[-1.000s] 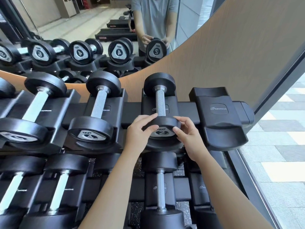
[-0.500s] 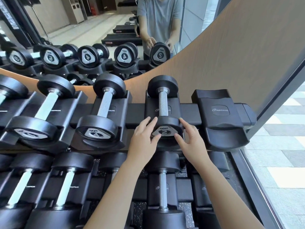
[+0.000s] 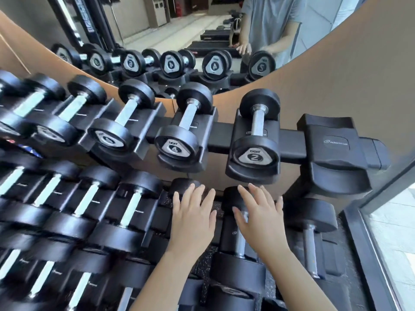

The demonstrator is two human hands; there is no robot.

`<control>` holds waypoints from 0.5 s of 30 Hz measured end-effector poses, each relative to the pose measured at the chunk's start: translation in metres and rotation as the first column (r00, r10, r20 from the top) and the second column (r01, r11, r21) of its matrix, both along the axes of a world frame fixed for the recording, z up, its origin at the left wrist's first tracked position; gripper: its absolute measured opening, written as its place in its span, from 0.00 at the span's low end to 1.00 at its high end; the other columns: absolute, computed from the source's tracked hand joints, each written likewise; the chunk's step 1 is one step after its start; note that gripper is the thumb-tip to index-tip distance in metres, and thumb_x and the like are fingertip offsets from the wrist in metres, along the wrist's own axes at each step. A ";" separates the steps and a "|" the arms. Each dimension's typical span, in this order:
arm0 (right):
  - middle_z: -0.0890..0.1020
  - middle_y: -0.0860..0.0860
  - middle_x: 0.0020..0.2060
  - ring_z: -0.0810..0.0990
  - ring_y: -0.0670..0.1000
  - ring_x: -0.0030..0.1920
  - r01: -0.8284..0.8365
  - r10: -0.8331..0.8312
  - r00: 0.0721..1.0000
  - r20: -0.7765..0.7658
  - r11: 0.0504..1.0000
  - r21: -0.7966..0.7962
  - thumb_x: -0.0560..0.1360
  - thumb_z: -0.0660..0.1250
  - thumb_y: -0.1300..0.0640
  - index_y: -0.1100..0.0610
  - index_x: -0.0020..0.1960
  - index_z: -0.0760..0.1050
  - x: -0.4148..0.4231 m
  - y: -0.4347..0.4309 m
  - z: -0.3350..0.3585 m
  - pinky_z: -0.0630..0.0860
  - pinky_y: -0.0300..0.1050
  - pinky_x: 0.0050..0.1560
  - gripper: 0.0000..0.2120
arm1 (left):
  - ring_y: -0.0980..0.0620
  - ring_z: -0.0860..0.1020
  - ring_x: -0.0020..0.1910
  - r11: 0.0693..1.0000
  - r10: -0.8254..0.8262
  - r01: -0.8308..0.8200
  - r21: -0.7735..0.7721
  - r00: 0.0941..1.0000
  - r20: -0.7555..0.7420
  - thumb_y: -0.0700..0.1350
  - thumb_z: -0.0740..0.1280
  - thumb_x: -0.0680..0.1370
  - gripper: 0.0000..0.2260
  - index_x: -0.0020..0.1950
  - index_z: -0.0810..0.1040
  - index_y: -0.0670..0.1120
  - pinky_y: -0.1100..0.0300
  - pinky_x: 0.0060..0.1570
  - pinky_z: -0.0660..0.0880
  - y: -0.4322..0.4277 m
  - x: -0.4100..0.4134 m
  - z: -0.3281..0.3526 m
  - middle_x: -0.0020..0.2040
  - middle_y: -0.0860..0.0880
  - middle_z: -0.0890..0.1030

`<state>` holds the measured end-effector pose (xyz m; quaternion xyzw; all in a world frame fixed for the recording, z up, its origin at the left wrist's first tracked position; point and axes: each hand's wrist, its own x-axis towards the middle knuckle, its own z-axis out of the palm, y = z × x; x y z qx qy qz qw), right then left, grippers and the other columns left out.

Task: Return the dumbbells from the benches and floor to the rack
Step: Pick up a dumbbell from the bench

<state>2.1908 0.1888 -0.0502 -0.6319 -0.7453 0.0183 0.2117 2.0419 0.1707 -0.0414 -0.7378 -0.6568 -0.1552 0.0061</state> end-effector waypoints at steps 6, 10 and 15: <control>0.79 0.58 0.58 0.76 0.61 0.60 -0.137 0.137 0.991 0.011 0.990 0.021 0.67 0.73 0.55 0.57 0.61 0.75 -0.038 -0.029 0.001 0.69 0.69 0.57 0.23 | 0.45 0.63 0.70 0.992 0.125 -0.124 -0.019 0.992 0.021 0.48 0.62 0.76 0.20 0.68 0.68 0.48 0.43 0.68 0.57 -0.047 -0.027 -0.001 0.68 0.46 0.69; 0.69 0.53 0.68 0.64 0.56 0.70 -0.243 0.244 0.970 0.004 0.969 -0.030 0.75 0.63 0.50 0.52 0.70 0.65 -0.068 -0.053 0.004 0.58 0.63 0.67 0.24 | 0.43 0.68 0.67 0.980 0.199 -0.199 0.020 0.980 0.016 0.46 0.67 0.74 0.20 0.65 0.72 0.46 0.40 0.64 0.64 -0.087 -0.052 0.001 0.65 0.44 0.74; 0.80 0.59 0.56 0.78 0.62 0.58 -0.404 0.403 0.915 0.035 0.915 0.016 0.66 0.75 0.55 0.59 0.59 0.76 -0.117 -0.112 0.013 0.71 0.68 0.54 0.23 | 0.49 0.53 0.74 0.931 0.366 -0.366 0.002 0.931 0.001 0.51 0.54 0.79 0.21 0.72 0.60 0.51 0.47 0.71 0.48 -0.159 -0.095 -0.003 0.73 0.50 0.61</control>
